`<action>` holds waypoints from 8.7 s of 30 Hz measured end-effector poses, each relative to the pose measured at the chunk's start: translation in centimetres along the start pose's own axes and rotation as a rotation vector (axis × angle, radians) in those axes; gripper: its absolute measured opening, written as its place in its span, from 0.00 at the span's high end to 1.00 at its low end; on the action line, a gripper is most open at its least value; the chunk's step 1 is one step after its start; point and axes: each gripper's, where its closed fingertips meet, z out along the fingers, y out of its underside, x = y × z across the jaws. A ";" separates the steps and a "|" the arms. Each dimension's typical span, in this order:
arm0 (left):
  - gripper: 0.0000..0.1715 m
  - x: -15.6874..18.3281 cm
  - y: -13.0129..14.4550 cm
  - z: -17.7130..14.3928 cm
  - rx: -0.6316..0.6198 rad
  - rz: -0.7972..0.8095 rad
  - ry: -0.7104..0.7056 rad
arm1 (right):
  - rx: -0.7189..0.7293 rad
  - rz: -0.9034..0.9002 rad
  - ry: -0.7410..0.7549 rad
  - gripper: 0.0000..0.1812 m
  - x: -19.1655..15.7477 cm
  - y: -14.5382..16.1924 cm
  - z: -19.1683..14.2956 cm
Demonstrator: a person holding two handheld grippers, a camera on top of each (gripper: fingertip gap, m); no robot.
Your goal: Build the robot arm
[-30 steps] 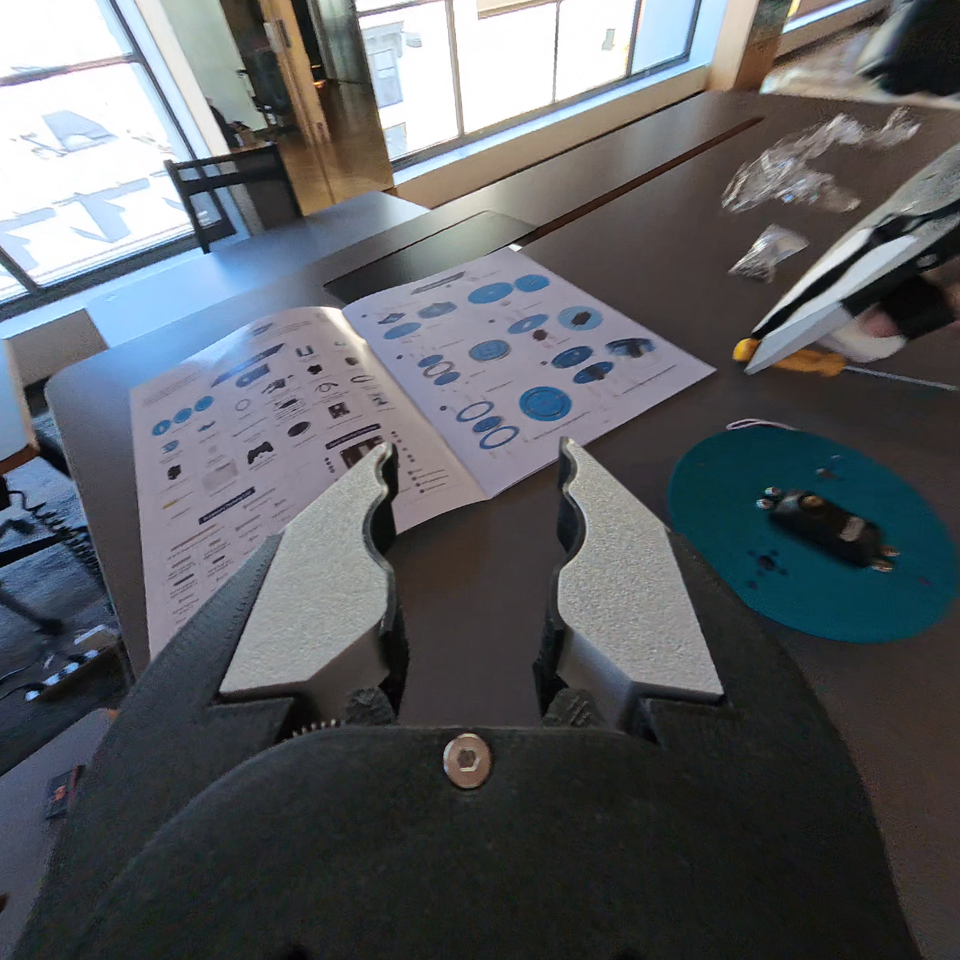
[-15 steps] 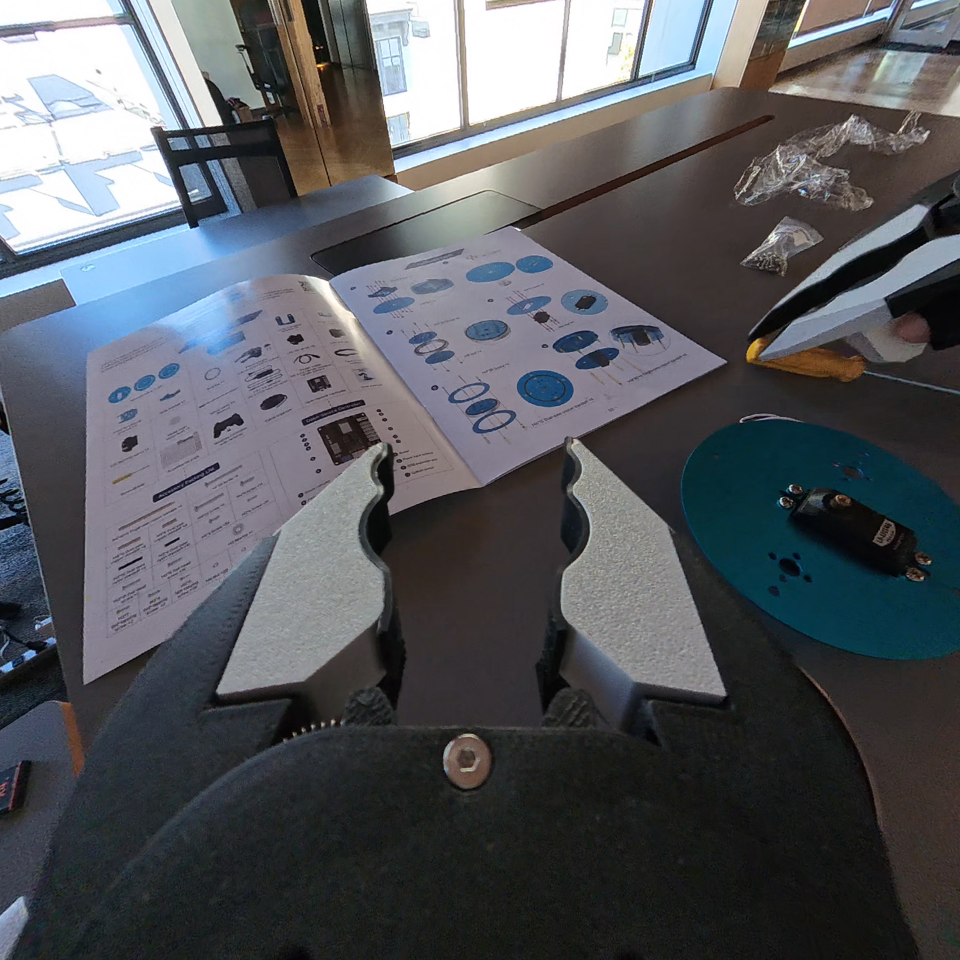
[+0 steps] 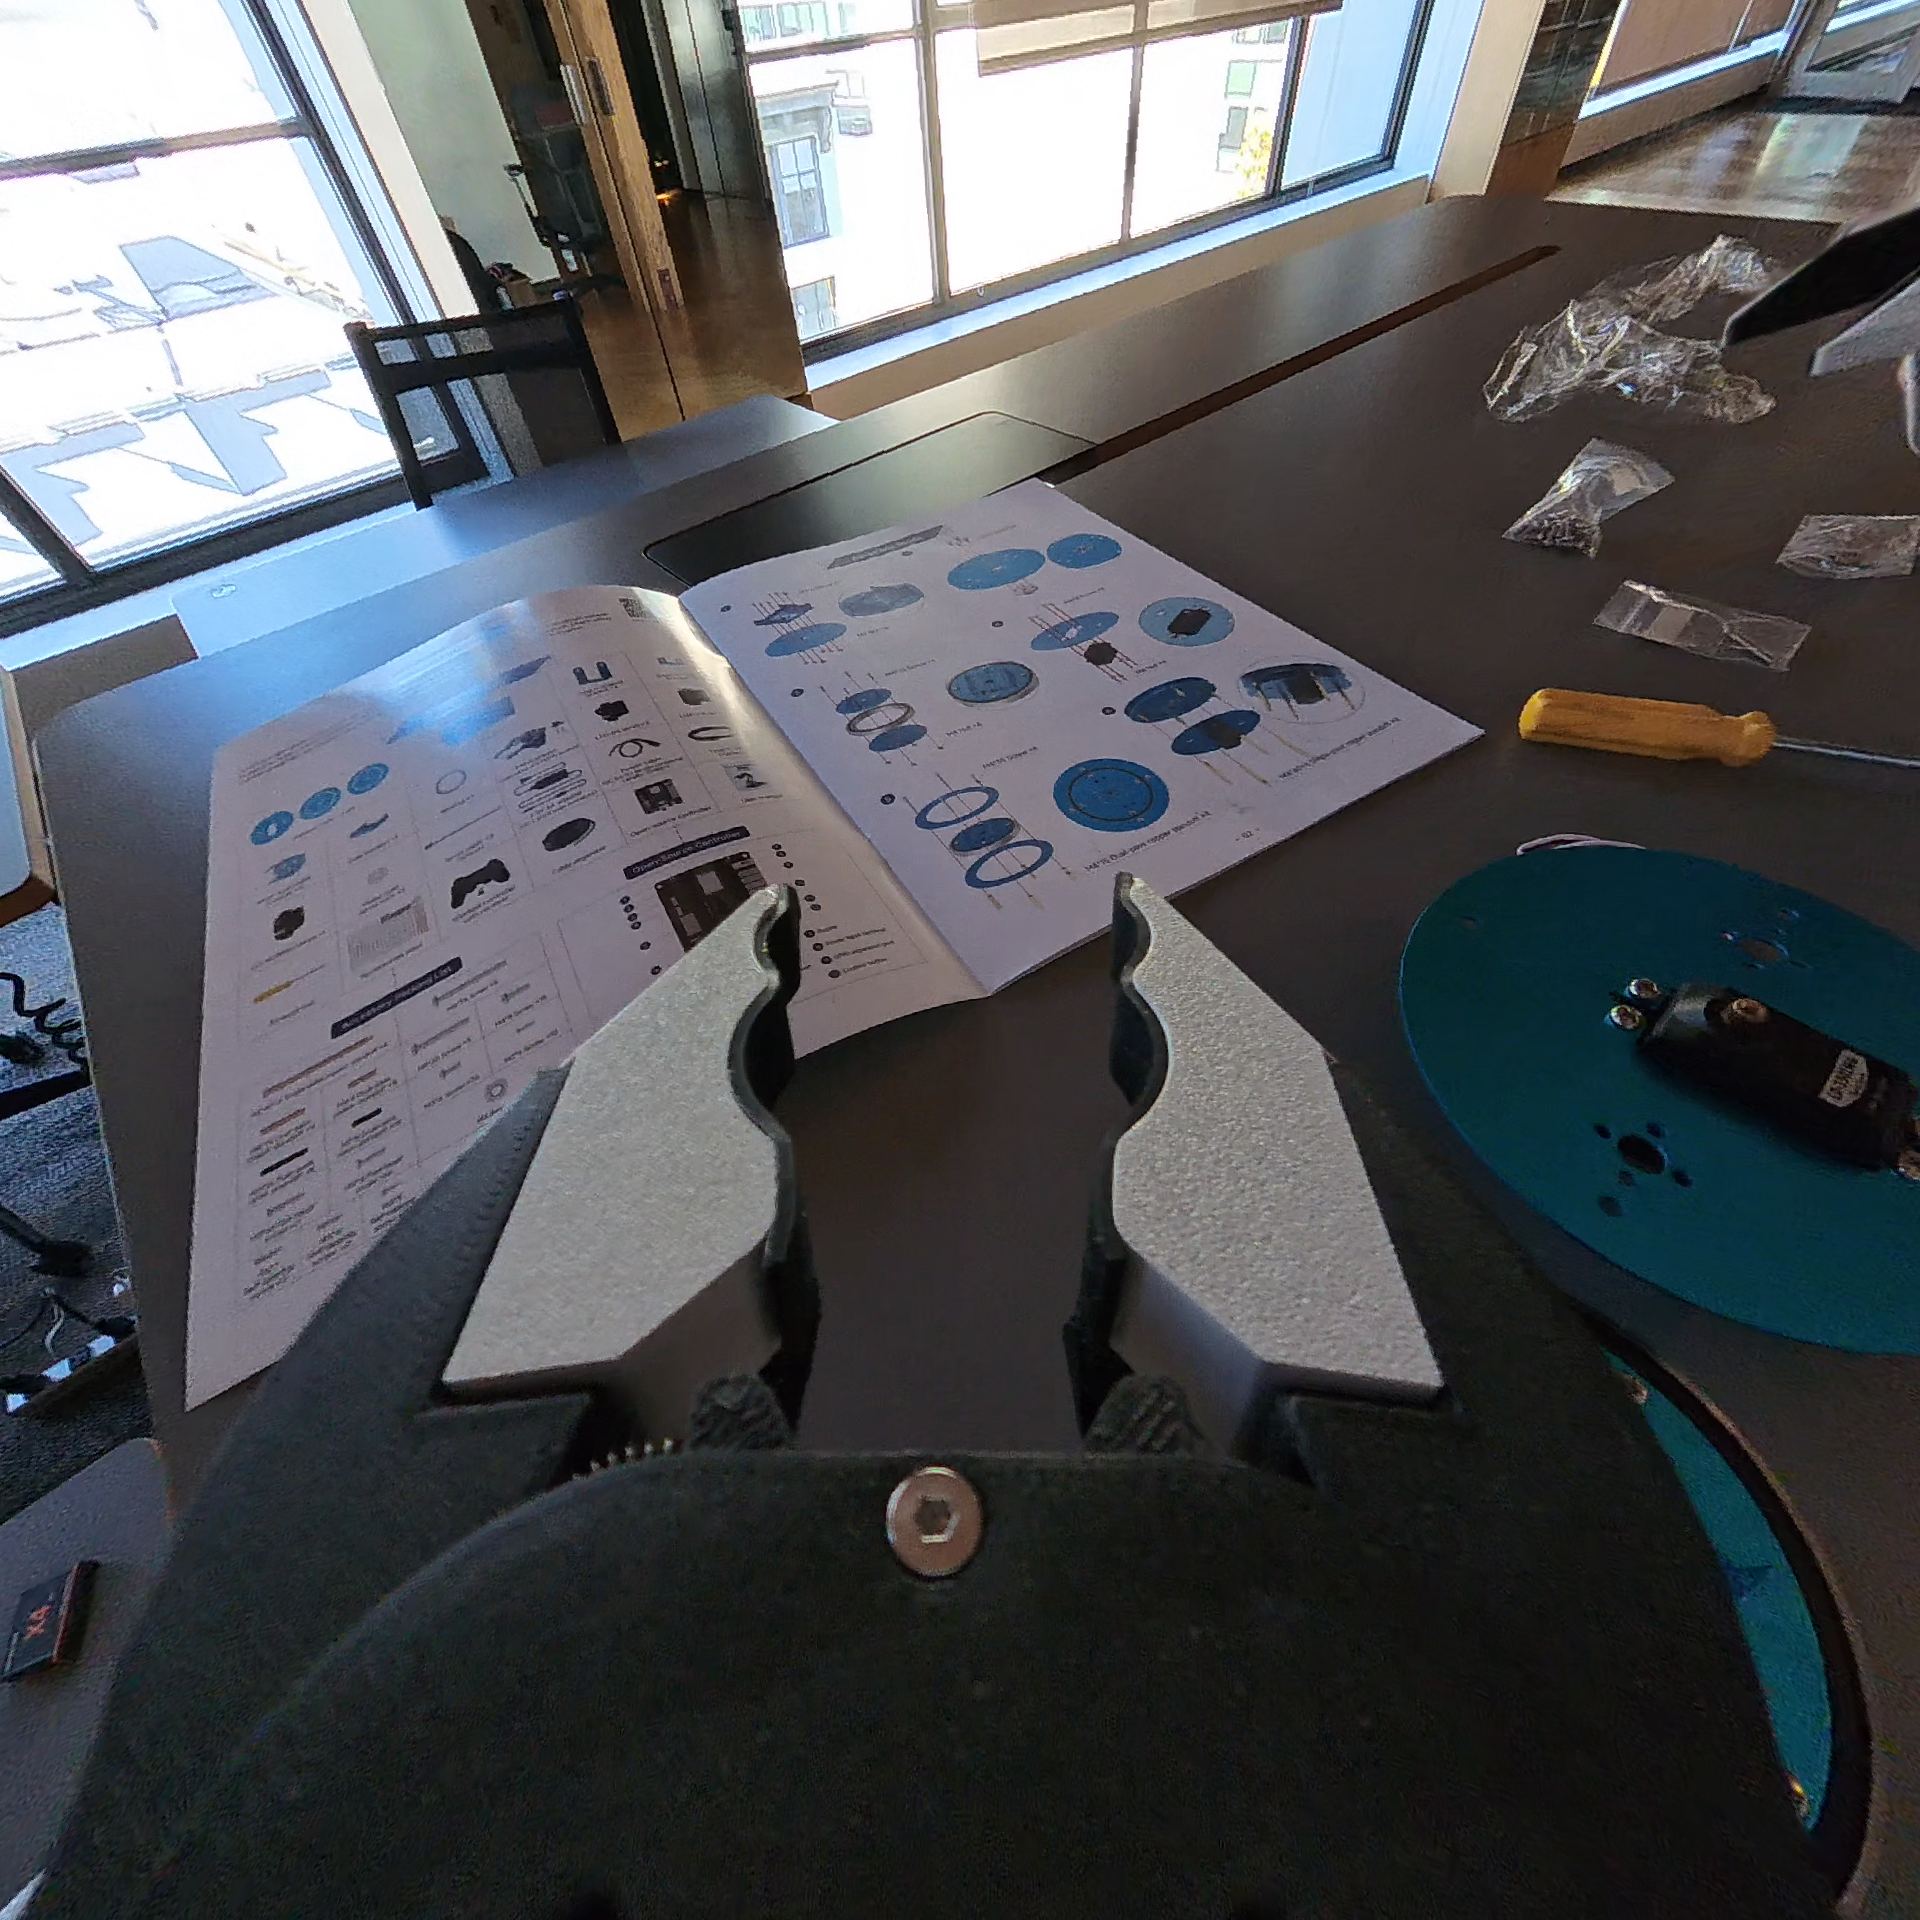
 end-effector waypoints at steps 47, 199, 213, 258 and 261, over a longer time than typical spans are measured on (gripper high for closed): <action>0.67 2.7 -0.6 -0.8 -0.031 -0.022 0.189 | -0.771 -0.366 0.252 0.99 5.1 3.5 -3.4; 0.97 10.8 4.5 0.3 -0.725 -0.400 0.809 | -0.577 0.246 -0.480 0.90 -6.1 10.8 0.1; 0.70 13.3 5.3 -1.4 -0.702 -0.123 0.615 | -0.349 0.016 -0.421 0.79 -2.8 5.7 5.0; 0.66 9.9 5.9 -1.1 -0.723 0.292 0.428 | -0.627 -0.445 -0.581 0.71 -7.0 11.7 -0.5; 0.72 8.4 5.8 -0.1 -0.713 0.338 0.370 | -0.652 -0.480 -0.592 0.74 -8.2 12.5 -1.1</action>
